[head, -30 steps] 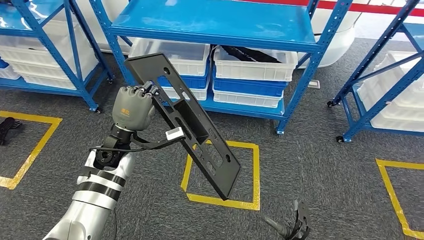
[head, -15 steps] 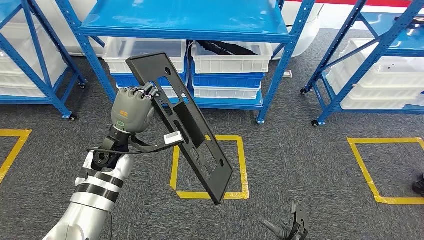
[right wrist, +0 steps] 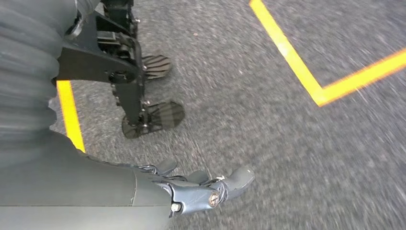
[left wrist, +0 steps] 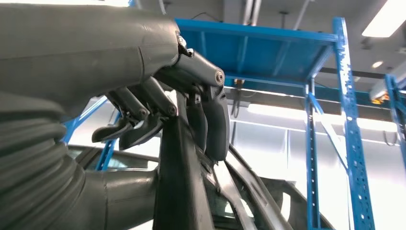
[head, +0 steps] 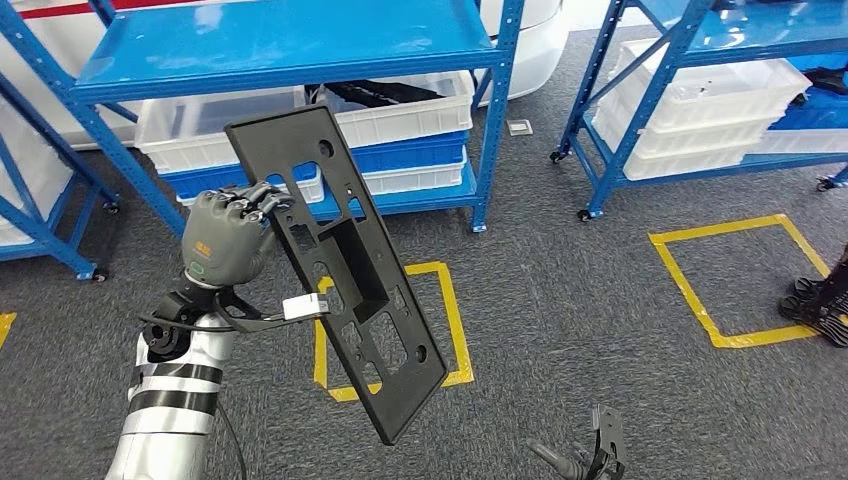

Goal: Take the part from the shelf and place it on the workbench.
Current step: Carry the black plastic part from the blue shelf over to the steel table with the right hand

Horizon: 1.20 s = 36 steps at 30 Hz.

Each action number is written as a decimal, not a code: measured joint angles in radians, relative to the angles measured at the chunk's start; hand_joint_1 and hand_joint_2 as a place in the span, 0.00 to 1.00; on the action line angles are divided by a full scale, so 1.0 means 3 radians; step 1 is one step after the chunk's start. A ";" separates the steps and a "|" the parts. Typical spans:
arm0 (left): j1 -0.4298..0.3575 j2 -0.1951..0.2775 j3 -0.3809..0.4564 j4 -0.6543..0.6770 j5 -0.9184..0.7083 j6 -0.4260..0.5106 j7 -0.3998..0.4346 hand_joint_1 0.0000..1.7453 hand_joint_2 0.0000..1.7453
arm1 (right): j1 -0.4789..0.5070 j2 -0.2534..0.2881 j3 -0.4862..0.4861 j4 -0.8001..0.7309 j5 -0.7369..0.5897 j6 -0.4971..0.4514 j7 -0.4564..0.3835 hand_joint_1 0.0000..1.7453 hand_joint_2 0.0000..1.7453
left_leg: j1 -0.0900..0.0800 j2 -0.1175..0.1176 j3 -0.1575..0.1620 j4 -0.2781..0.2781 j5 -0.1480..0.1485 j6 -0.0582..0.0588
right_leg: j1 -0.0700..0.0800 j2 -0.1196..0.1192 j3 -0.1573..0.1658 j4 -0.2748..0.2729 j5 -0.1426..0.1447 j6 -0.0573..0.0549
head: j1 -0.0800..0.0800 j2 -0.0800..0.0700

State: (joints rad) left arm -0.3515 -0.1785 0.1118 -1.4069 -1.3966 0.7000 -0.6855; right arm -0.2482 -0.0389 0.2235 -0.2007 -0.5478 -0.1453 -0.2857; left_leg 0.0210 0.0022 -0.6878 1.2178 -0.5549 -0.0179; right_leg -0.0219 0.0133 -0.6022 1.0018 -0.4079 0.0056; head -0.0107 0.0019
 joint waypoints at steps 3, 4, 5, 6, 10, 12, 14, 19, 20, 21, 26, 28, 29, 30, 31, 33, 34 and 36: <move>0.0001 -0.0002 0.0007 0.0000 0.0001 0.0000 0.0001 1.00 1.00 | 0.0000 0.0000 -0.0001 0.0000 0.0000 -0.0001 -0.0001 0.00 1.00 | 0.0000 -0.0003 -0.0011 0.0026 -0.0011 -0.0001 | 0.0001 0.0004 0.0000 0.0000 0.0000 0.0000 | 0.0000 -0.0001; 0.0005 -0.0006 0.0020 0.0000 0.0001 0.0000 0.0002 1.00 1.00 | 0.0000 0.0000 -0.0002 0.0000 0.0002 -0.0002 -0.0001 0.00 1.00 | 0.0000 -0.0008 -0.0040 0.0089 -0.0037 -0.0002 | 0.0003 0.0016 -0.0001 0.0000 0.0000 0.0000 | 0.0000 -0.0001; 0.0011 -0.0012 0.0038 0.0001 0.0002 0.0000 0.0004 1.00 1.00 | 0.0001 0.0000 -0.0005 0.0000 0.0004 -0.0003 -0.0001 0.00 1.00 | 0.0000 -0.0014 -0.0079 0.0174 -0.0069 -0.0003 | 0.0006 0.0033 -0.0002 0.0000 0.0000 0.0000 | 0.0001 -0.0001; 0.0026 -0.0018 0.0066 0.0004 0.0003 0.0000 0.0013 1.00 1.00 | 0.0008 -0.0001 -0.0012 0.0000 0.0009 -0.0004 0.0000 0.00 1.00 | 0.0001 -0.0018 -0.0104 0.0232 -0.0063 -0.0001 | 0.0011 0.0078 -0.0003 0.0002 0.0002 -0.0003 | 0.0001 -0.0001; 0.0067 -0.0084 0.0189 0.0014 0.0113 0.0000 -0.0016 1.00 1.00 | 0.0028 -0.0009 -0.0052 -0.0001 0.0046 0.0004 -0.0027 0.00 1.00 | 0.0019 -0.0237 0.0285 -0.0542 0.0300 0.0034 | 0.0021 0.0392 -0.0090 0.0066 0.0018 0.0072 | 0.0011 -0.0001; 0.0071 -0.0111 0.0212 0.0012 0.0178 0.0000 -0.0029 1.00 1.00 | 0.0054 -0.0023 -0.0067 0.0000 0.0060 0.0005 -0.0037 0.00 1.00 | 0.0013 -0.0164 0.0281 -0.0561 0.0318 0.0079 | 0.0016 0.0382 -0.0139 0.0071 0.0027 0.0117 | 0.0015 -0.0001; 0.0069 -0.0135 0.0221 0.0010 0.0215 0.0000 -0.0034 1.00 1.00 | 0.0066 -0.0031 -0.0078 -0.0001 0.0071 0.0005 -0.0039 0.00 1.00 | 0.0023 -0.0088 0.0287 -0.0588 0.0341 0.0122 | 0.0031 0.0200 -0.0248 0.0246 -0.0054 0.0127 | 0.0034 -0.0001; 0.0116 -0.0154 0.0248 0.0009 0.0245 0.0000 -0.0040 1.00 1.00 | 0.0065 -0.0029 -0.0088 -0.0001 0.0099 0.0005 -0.0038 0.00 1.00 | 0.0014 0.0134 0.0279 -0.0594 0.0338 0.0142 | 0.0007 -0.0021 -0.0603 0.0950 -0.0274 0.0161 | 0.0054 -0.0001; 0.0123 -0.0156 0.0255 0.0008 0.0250 0.0000 -0.0040 1.00 1.00 | 0.0068 -0.0031 -0.0090 -0.0001 0.0105 0.0005 -0.0038 0.00 1.00 | 0.0016 0.0176 0.0280 -0.0594 0.0336 0.0139 | 0.0000 -0.0043 -0.0522 0.0801 -0.0208 0.0189 | 0.0053 -0.0001; 0.0126 -0.0158 0.0262 0.0008 0.0255 0.0000 -0.0041 1.00 1.00 | 0.0069 -0.0033 -0.0093 -0.0002 0.0111 0.0005 -0.0037 0.00 1.00 | 0.0015 0.0213 0.0284 -0.0593 0.0332 0.0133 | -0.0003 -0.0104 -0.0385 0.0555 -0.0123 0.0214 | 0.0055 -0.0001; 0.0128 -0.0162 0.0281 -0.0006 0.0264 0.0000 -0.0042 1.00 1.00 | 0.0056 -0.0038 -0.0113 -0.0010 0.0129 0.0005 -0.0034 0.00 1.00 | -0.0027 0.0385 0.0328 -0.0616 0.0309 0.0048 | 0.0047 -0.0232 -0.0113 0.0050 0.0030 0.0136 | 0.0045 -0.0001; 0.0126 -0.0164 0.0287 -0.0010 0.0265 0.0000 -0.0042 1.00 1.00 | 0.0063 -0.0038 -0.0115 -0.0010 0.0140 0.0005 -0.0030 0.00 1.00 | -0.0010 0.0348 0.0335 -0.0586 0.0265 0.0013 | 0.0017 -0.0147 -0.0109 0.0033 0.0047 0.0089 | 0.0036 -0.0001; 0.0126 -0.0164 0.0292 -0.0011 0.0267 0.0000 -0.0041 1.00 1.00 | 0.0064 -0.0036 -0.0116 -0.0010 0.0146 0.0005 -0.0028 0.00 1.00 | -0.0002 0.0266 0.0302 -0.0492 0.0194 0.0004 | 0.0001 -0.0108 -0.0103 0.0024 0.0056 0.0061 | 0.0025 -0.0001; 0.0130 -0.0163 0.0299 -0.0013 0.0270 0.0000 -0.0041 1.00 1.00 | 0.0063 -0.0034 -0.0116 -0.0011 0.0152 0.0005 -0.0026 0.00 1.00 | 0.0005 0.0158 0.0233 -0.0328 0.0093 -0.0001 | -0.0012 -0.0070 -0.0099 0.0020 0.0061 0.0036 | 0.0012 -0.0001; 0.0138 -0.0162 0.0307 -0.0013 0.0272 0.0000 -0.0042 1.00 1.00 | 0.0061 -0.0031 -0.0116 -0.0011 0.0155 0.0005 -0.0025 0.00 1.00 | 0.0005 0.0065 0.0134 -0.0107 -0.0024 -0.0001 | -0.0006 -0.0030 -0.0099 0.0020 0.0062 0.0019 | 0.0002 -0.0001; 0.0165 -0.0160 0.0321 -0.0013 0.0274 0.0000 -0.0042 1.00 1.00 | 0.0062 -0.0030 -0.0117 -0.0011 0.0158 0.0005 -0.0025 0.00 1.00 | 0.0003 -0.0013 -0.0054 0.0273 -0.0165 0.0000 | 0.0006 0.0065 -0.0100 0.0023 0.0063 0.0002 | -0.0006 -0.0001; 0.0177 -0.0158 0.0326 -0.0013 0.0274 0.0000 -0.0041 1.00 1.00 | 0.0066 -0.0030 -0.0117 -0.0011 0.0159 0.0005 -0.0025 0.00 1.00 | 0.0003 -0.0021 -0.0086 0.0319 -0.0144 0.0003 | 0.0011 0.0118 -0.0100 0.0027 0.0063 0.0001 | -0.0006 -0.0001; 0.0185 -0.0155 0.0332 -0.0013 0.0274 0.0000 -0.0041 1.00 1.00 | 0.0072 -0.0028 -0.0117 -0.0011 0.0159 0.0005 -0.0024 0.00 1.00 | 0.0010 -0.0051 0.0037 0.0033 0.0066 0.0014 | 0.0011 0.0220 -0.0099 0.0041 0.0062 0.0003 | -0.0007 -0.0001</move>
State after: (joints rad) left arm -0.2960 -0.2252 0.2113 -1.4107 -1.3145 0.7000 -0.6979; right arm -0.2267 -0.0474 0.1885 -0.2041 -0.5001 -0.1438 -0.2931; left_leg 0.0240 -0.0131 -0.6768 1.2277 -0.5349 -0.0136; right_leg -0.0186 0.0793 -0.6319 1.0142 -0.3893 0.0065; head -0.0128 0.0015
